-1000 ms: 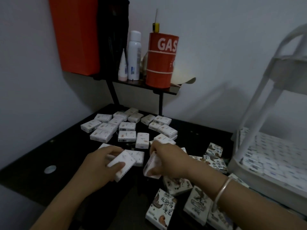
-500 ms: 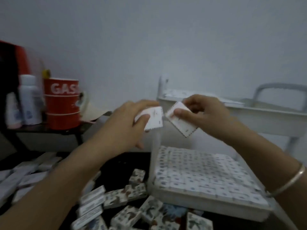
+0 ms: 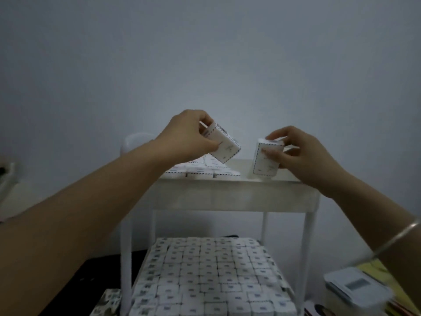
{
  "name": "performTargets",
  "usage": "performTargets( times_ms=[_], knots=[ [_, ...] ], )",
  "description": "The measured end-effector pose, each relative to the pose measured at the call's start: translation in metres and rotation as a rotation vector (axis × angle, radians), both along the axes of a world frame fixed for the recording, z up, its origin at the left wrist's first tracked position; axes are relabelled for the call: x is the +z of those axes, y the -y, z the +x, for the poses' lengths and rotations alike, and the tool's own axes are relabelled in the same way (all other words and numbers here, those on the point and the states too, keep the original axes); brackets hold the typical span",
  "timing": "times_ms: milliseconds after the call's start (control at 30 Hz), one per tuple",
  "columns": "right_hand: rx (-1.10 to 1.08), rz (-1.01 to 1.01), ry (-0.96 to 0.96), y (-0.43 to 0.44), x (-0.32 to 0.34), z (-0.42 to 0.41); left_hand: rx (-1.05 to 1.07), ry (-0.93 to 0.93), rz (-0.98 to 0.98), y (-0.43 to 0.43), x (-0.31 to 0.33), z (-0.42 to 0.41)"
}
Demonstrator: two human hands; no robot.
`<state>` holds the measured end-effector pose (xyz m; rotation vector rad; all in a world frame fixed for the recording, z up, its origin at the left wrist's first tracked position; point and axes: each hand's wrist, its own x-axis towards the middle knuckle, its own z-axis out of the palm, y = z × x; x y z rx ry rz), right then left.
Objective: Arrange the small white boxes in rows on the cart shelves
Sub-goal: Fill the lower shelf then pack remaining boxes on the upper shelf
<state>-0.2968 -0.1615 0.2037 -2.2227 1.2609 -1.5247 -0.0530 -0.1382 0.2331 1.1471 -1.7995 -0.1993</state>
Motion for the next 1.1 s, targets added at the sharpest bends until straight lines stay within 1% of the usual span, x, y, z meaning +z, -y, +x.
performTargets(
  times_ms=[100,167,267,367,467,533,633,833,933,1000,1100],
  knots=[
    [0.129,0.088,-0.035,0.004,-0.004,0.001,-0.023,0.027,0.021,0.014,0.007,-0.012],
    [0.173,0.094,-0.079,0.006,-0.009,0.004,-0.043,0.042,0.031,0.023,0.012,-0.019],
    [0.123,0.059,-0.202,0.010,-0.013,0.007,-0.061,0.076,0.056,0.034,0.017,-0.030],
    [0.104,0.079,-0.250,0.010,-0.013,0.006,-0.045,0.130,0.063,0.044,0.017,-0.038],
    [0.093,0.095,-0.323,0.010,-0.016,0.004,-0.090,0.156,0.085,0.049,0.016,-0.042],
    [0.064,0.100,-0.339,0.010,-0.017,0.004,-0.114,0.212,0.097,0.049,0.014,-0.045],
    [0.028,0.116,-0.338,0.009,-0.015,0.005,-0.156,0.299,0.119,0.051,0.011,-0.047],
    [-0.024,0.024,-0.348,0.007,-0.015,0.007,-0.236,0.384,0.217,0.053,0.002,-0.044],
    [-0.051,-0.022,-0.349,0.007,-0.016,0.008,-0.241,0.411,0.211,0.054,-0.002,-0.042],
    [-0.054,-0.043,-0.271,0.006,-0.018,0.009,-0.236,0.434,0.222,0.054,-0.006,-0.041],
    [0.006,-0.025,-0.068,0.003,-0.019,0.012,-0.224,0.473,0.218,0.051,-0.010,-0.040]
  ],
)
